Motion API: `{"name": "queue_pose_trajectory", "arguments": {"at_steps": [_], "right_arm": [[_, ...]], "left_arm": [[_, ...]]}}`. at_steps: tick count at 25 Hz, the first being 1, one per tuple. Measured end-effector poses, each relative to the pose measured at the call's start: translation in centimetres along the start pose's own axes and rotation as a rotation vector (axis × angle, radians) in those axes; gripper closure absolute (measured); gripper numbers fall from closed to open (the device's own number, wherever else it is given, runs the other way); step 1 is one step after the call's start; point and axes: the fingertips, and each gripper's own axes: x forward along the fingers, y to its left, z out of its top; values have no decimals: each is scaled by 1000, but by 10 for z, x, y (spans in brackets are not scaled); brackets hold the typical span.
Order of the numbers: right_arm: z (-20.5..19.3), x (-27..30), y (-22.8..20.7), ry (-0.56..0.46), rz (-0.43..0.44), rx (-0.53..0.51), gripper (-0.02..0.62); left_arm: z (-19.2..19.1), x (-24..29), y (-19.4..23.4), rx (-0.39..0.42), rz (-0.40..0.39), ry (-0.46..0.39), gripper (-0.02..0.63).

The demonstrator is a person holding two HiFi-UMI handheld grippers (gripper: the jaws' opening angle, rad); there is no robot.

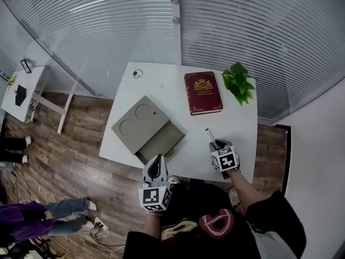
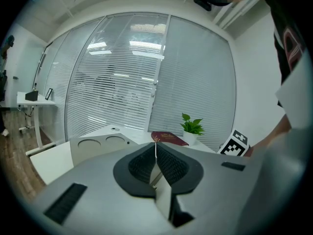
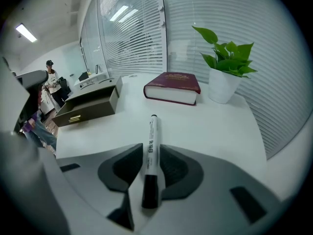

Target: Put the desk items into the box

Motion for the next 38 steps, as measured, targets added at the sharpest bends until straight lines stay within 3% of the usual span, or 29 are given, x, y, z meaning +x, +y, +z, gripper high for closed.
{"name": "queue_pose_trajectory", "arguments": {"at_steps": [7, 25, 34, 38], "right_arm": [[1, -1, 1, -4, -20, -5, 514], [3, -1, 2, -33, -47, 0, 520], [33, -8, 21, -96, -22, -127, 520], [47, -13, 36, -125, 13, -183, 521]], "left_arm": [[-2, -1, 0, -2, 1, 9, 586], [-11, -16, 12, 14, 31, 24, 585], [-10, -26, 23, 27, 68, 13, 585], [-14, -33, 27, -14, 93, 14, 584]]}}
